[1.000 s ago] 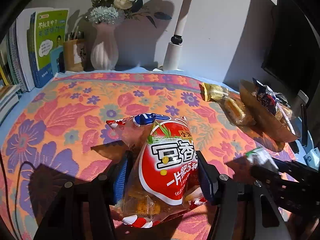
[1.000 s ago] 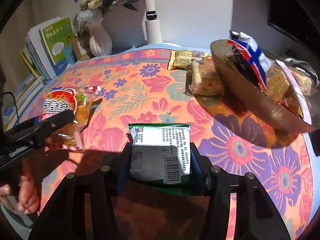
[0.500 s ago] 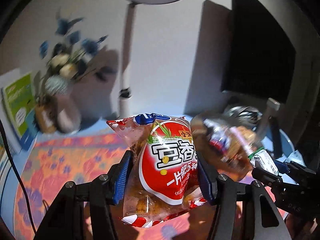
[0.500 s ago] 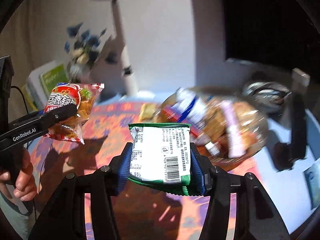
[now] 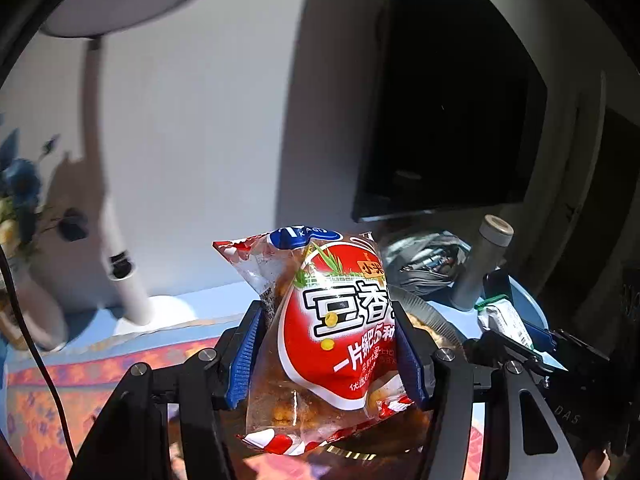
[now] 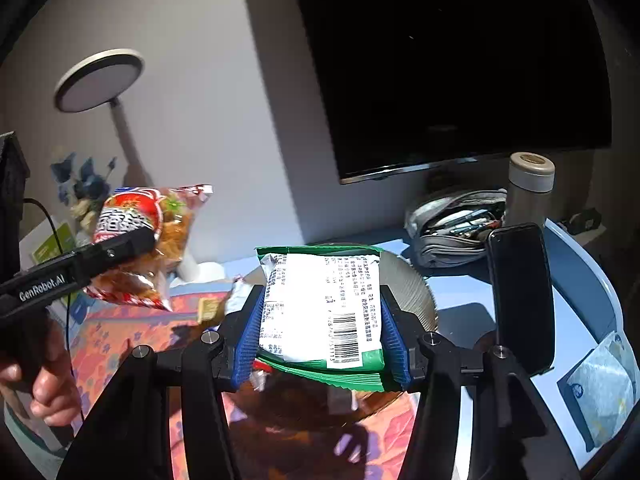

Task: Organize snacks
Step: 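Carry both packs over the glass bowl and open both tools to release them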

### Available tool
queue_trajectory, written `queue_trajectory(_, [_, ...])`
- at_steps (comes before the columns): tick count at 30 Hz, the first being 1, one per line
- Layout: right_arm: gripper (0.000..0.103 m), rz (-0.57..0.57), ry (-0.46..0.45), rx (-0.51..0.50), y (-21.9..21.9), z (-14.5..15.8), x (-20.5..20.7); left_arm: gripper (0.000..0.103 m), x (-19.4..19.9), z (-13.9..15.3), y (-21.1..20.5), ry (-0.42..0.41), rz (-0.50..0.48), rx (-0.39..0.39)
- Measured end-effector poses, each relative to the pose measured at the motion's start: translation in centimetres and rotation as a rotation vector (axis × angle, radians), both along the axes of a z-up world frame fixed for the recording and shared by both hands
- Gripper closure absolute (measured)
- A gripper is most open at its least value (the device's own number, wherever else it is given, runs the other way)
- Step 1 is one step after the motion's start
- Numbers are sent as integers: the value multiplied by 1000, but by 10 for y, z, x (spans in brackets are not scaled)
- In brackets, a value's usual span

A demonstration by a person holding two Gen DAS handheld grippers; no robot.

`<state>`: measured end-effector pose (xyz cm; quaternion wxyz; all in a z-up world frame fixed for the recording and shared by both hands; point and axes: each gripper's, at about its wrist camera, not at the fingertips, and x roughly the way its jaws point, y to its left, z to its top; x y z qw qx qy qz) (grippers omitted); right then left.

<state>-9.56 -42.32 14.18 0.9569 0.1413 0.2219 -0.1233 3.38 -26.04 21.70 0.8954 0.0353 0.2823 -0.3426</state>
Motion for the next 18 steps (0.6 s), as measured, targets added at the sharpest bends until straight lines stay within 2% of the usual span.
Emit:
queue_trajectory(6, [50,-2,41,-3,-16,-14,19,45,28,-28,-44,105,-50,28])
queue_trajectory(11, [50,15,63,0,-19,-25,31,43,45,-43,-61,146,-51,31])
queue_trajectory(12, [50,21,67,3,-19,-26,34,41,48,-45,-63,151,-52,32])
queue_trajectory(13, [49,26,70,6,-18,-27,36,32,52,-47,-66,156,-55,37])
queue_trajectory(14, [48,35,78,9,-18,-29,39,19,55,-48,-65,158,-51,42])
queue_trajectory(16, [47,54,104,12,-17,-32,44,16,55,-48,-58,135,-39,33])
queue_trajectory(18, [42,60,111,11,-16,-35,43,16,56,-48,-51,129,-34,38])
